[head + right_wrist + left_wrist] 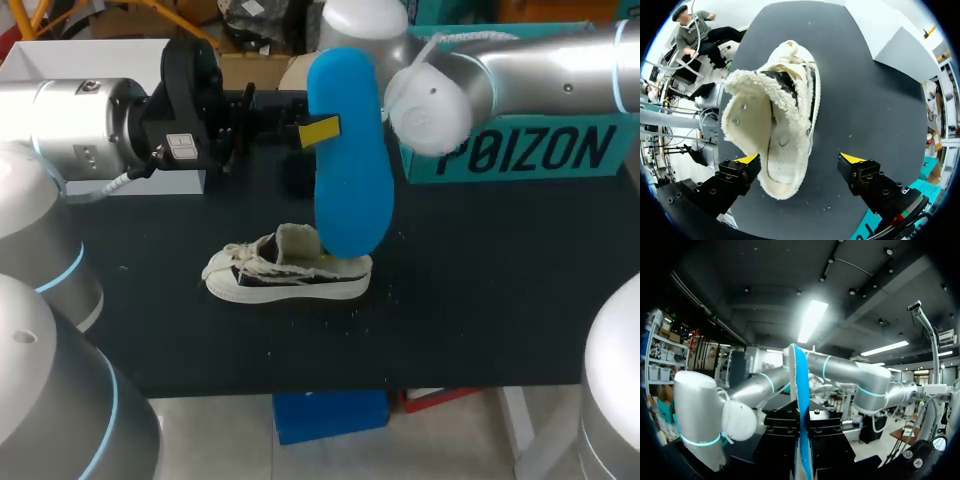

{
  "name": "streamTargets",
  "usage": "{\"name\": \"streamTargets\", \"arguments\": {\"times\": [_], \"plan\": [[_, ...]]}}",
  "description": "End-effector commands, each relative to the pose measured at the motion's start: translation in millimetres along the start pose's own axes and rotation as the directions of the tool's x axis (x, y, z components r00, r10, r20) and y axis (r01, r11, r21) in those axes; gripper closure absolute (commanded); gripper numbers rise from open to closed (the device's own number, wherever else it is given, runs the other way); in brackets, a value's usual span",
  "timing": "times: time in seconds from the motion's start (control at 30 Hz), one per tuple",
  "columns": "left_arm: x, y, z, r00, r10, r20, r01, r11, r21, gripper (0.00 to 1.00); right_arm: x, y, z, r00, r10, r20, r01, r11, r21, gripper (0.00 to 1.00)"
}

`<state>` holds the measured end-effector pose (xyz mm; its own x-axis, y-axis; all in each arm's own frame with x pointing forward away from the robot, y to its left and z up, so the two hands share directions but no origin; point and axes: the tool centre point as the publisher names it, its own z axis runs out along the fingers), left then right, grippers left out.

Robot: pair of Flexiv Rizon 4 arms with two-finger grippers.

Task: Take the shoe out of the shoebox, open the shoe tongue, remove and reinsert the insole, then place the shoe into the shoebox

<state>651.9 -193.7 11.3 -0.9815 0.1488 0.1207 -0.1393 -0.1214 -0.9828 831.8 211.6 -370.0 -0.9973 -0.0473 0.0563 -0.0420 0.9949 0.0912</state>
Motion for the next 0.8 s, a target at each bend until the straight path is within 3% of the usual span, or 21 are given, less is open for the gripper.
{"name": "streamTargets", "arguments": {"times": [0.03,0.13,0.27,0.4,0.6,0.7,0.8], "plan": [[0.8,0,0,1.000,-0.001,0.001,0.001,1.000,-0.003,1.00,-2.7,9.1,9,1.000,0.013,0.015,-0.018,0.919,0.395,0.00],[0.8,0,0,1.000,-0.001,0.001,0.001,1.000,-0.003,1.00,-3.8,10.8,14,0.998,0.042,0.043,-0.055,0.930,0.363,0.00],[0.8,0,0,1.000,-0.001,0.001,0.001,1.000,-0.003,1.00,-5.5,11.0,22,0.996,0.072,0.053,-0.084,0.950,0.301,0.11],[0.8,0,0,1.000,-0.001,0.001,0.001,1.000,-0.003,1.00,-5.5,10.6,27,0.994,0.100,0.047,-0.109,0.965,0.237,0.08],[0.8,0,0,1.000,-0.001,0.001,0.001,1.000,-0.003,1.00,-6.2,7.2,32,0.990,0.138,0.022,-0.140,0.979,0.147,0.13],[0.8,0,0,1.000,-0.001,0.001,0.001,1.000,-0.003,1.00,-6.5,7.7,34,0.990,0.141,0.014,-0.141,0.983,0.120,0.31],[0.8,0,0,1.000,-0.001,0.001,0.001,1.000,-0.003,1.00,-7.2,7.8,37,0.990,0.140,0.003,-0.139,0.985,0.104,0.59]]}}
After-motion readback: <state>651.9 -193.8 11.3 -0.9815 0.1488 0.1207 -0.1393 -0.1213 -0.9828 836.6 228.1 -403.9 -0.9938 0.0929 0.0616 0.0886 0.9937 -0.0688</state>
